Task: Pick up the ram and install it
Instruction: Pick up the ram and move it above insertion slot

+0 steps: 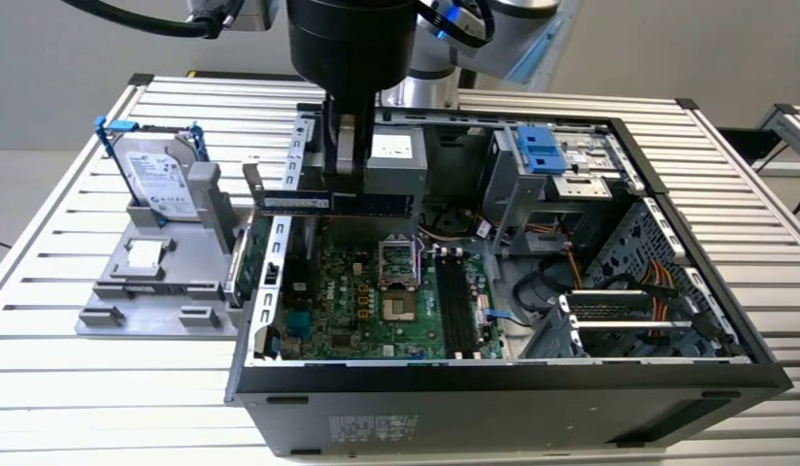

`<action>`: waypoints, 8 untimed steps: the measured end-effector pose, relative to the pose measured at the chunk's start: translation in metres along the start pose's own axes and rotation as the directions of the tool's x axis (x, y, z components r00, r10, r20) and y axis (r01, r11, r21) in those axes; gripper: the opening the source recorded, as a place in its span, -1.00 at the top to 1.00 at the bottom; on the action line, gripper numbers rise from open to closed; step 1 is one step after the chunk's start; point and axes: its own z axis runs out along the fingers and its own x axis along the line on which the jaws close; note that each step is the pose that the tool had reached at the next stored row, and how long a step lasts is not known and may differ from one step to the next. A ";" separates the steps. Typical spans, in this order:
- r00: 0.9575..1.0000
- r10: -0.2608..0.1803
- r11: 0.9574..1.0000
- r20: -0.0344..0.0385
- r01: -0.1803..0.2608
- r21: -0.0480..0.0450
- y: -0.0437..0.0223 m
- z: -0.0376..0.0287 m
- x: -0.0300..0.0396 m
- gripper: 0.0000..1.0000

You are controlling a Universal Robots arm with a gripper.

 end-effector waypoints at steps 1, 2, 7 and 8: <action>1.000 0.000 1.000 0.000 0.000 0.000 -0.0012 -0.0001 0.0000 1.00; 1.000 0.000 1.000 0.000 0.000 0.000 -0.0023 -0.0002 0.0000 1.00; 1.000 0.000 1.000 0.000 0.000 0.000 -0.0082 -0.0005 -0.0002 1.00; 1.000 0.000 1.000 0.000 0.000 0.000 -0.0190 -0.0013 -0.0004 1.00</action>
